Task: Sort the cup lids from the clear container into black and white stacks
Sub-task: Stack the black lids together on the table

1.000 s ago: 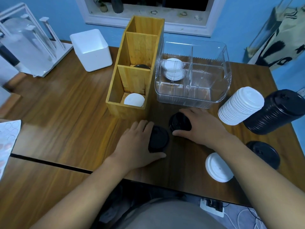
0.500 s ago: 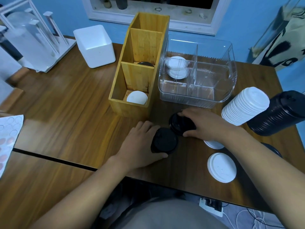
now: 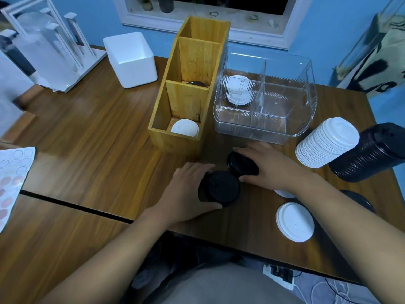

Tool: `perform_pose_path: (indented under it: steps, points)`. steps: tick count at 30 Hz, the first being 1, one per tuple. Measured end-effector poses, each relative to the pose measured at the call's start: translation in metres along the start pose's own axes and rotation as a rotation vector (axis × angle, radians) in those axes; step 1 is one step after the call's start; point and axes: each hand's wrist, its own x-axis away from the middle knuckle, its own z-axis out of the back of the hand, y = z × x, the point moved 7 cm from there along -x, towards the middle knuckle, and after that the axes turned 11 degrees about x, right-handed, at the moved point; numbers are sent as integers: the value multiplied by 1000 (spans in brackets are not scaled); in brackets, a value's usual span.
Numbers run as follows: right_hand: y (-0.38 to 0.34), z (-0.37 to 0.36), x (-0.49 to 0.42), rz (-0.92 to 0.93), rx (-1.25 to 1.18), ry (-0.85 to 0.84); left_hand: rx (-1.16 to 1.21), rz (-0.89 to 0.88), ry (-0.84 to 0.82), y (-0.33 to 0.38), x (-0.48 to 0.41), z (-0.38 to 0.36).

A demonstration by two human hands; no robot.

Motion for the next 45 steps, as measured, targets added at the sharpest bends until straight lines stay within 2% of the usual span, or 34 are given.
perform_pose_path:
  steps: [5, 10, 13, 20, 23, 32, 40, 45]
  points:
    - [7, 24, 17, -104, -153, 172, -55, 5, 58, 3, -1, -6]
    - [-49, 17, 22, 91, -196, 106, -71, -6, 58, 3, -1, -6]
    - [-61, 2, 16, 127, -186, 55, -59, -16, 60, 4, 0, -5]
    - [-63, -11, 20, 78, -180, 28, -42, -72, -33, -4, 2, -7]
    - [-67, -11, 21, 48, -152, 36, -27, -85, -22, -7, 0, -7]
    - [-66, -9, 30, -49, -320, 19, -82, -96, -53, -5, 0, -8]
    - [-68, -8, 25, -60, -278, -17, -32, -102, -67, -6, -2, -7]
    - [-70, -6, 27, -49, -122, -12, -49, -106, -60, -5, -3, -7]
